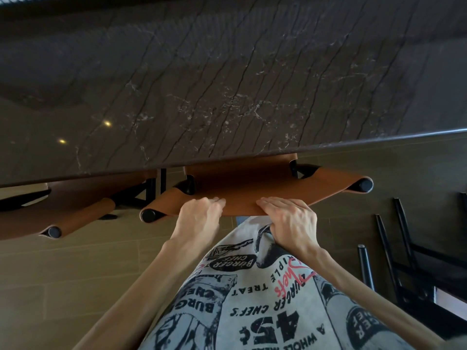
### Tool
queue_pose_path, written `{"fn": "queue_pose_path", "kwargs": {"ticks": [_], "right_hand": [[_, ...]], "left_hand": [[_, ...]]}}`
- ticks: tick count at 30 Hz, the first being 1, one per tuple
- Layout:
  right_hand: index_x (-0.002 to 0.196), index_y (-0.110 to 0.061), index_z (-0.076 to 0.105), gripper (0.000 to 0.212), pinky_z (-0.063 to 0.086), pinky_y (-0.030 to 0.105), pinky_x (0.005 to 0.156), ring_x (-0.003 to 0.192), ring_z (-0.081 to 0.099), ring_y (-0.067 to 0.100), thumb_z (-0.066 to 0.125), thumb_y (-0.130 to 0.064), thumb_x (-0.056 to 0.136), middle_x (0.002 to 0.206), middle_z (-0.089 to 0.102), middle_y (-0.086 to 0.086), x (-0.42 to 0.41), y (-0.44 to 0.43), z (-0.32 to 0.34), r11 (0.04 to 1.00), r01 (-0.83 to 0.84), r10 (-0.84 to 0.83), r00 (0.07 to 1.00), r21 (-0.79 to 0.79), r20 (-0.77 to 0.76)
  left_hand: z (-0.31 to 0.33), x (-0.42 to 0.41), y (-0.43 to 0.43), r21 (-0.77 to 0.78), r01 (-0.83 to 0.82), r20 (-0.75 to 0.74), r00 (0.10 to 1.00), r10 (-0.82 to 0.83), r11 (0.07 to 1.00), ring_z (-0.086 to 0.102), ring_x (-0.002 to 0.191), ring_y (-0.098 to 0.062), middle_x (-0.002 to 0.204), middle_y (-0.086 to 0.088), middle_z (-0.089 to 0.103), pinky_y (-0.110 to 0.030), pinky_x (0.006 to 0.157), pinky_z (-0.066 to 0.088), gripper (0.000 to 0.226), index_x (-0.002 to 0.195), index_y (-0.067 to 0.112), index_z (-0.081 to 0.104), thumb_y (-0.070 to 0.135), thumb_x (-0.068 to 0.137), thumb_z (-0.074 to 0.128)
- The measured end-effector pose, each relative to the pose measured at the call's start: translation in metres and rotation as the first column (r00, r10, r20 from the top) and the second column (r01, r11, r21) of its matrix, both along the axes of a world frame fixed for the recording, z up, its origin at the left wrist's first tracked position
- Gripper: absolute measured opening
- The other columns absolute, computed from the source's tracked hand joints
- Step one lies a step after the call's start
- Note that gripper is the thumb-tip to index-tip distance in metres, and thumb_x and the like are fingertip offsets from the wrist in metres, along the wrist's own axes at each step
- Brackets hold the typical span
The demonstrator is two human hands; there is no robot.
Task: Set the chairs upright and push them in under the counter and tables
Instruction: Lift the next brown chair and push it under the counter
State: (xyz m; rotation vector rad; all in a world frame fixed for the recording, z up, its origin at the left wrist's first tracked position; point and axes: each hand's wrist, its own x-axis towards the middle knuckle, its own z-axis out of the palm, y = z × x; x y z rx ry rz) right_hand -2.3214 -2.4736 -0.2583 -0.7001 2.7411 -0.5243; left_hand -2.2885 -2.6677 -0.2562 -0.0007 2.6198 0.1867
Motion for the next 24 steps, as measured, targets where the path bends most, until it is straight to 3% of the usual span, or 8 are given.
{"fn": "queue_pose_path", "kwargs": {"ticks": [2,5,10,17,21,24], "right_hand": [[0.096,-0.01,0.077,0.051,0.055,0.034,0.082,0.091,0.072,0.018,0.034,-0.02,0.07,0.097,0.076,0.004,-0.004,-0.002,0.001,1.0,0.005,-0.005,1.0,-0.005,-0.008],[0.098,-0.011,0.077,0.053,0.054,0.033,0.082,0.093,0.071,0.018,0.031,-0.018,0.072,0.099,0.075,0.003,-0.008,-0.003,0.0,1.0,0.017,-0.017,1.0,-0.003,-0.013],[0.098,-0.011,0.077,0.04,0.053,0.033,0.083,0.094,0.071,0.017,0.051,-0.007,0.067,0.099,0.075,0.003,-0.014,-0.003,-0.002,0.999,0.032,-0.032,0.999,0.001,-0.028],[0.1,-0.01,0.076,0.04,0.052,0.033,0.085,0.096,0.071,0.018,0.056,-0.004,0.066,0.101,0.075,0.003,-0.023,-0.015,-0.004,1.0,-0.008,0.008,1.0,-0.004,-0.018],[0.098,-0.012,0.076,0.048,0.053,0.032,0.082,0.094,0.071,0.016,0.035,-0.013,0.073,0.099,0.075,0.002,-0.028,-0.018,-0.001,1.0,0.003,-0.003,1.0,-0.008,-0.016],[0.098,-0.012,0.076,0.053,0.053,0.031,0.083,0.095,0.071,0.015,0.032,-0.016,0.071,0.1,0.075,0.001,-0.028,-0.018,-0.001,1.0,0.012,-0.012,1.0,-0.019,0.002]], "left_hand": [[0.0,-0.005,-0.002,-0.01,0.017,-0.017,1.0,-0.018,1.0,0.067,0.102,-0.022,0.119,-0.001,0.068,-0.035,0.08,0.055,0.046,0.124,0.017,0.061,-0.001,0.084,0.049],[-0.001,-0.013,-0.004,-0.011,0.026,-0.032,0.999,-0.026,1.0,0.068,0.097,-0.022,0.115,-0.001,0.07,-0.034,0.078,0.056,0.042,0.121,0.017,0.063,0.0,0.085,0.051],[-0.001,-0.02,-0.007,0.017,0.006,-0.031,1.0,-0.005,1.0,0.068,0.097,-0.024,0.114,-0.002,0.071,-0.036,0.078,0.056,0.043,0.122,0.015,0.064,-0.001,0.084,0.052],[-0.002,-0.023,-0.02,0.042,-0.024,-0.052,0.998,0.026,0.999,0.067,0.099,-0.023,0.115,-0.001,0.07,-0.036,0.081,0.055,0.045,0.122,0.016,0.064,-0.002,0.081,0.055],[-0.003,-0.026,-0.022,0.069,-0.023,-0.059,0.998,0.027,0.997,0.068,0.097,-0.022,0.114,0.001,0.07,-0.037,0.077,0.056,0.044,0.121,0.016,0.064,-0.001,0.081,0.055],[-0.004,-0.025,-0.023,0.101,-0.039,-0.075,0.996,0.047,0.994,0.069,0.091,-0.022,0.109,0.003,0.072,-0.037,0.07,0.056,0.042,0.114,0.017,0.066,-0.002,0.078,0.056]]}}
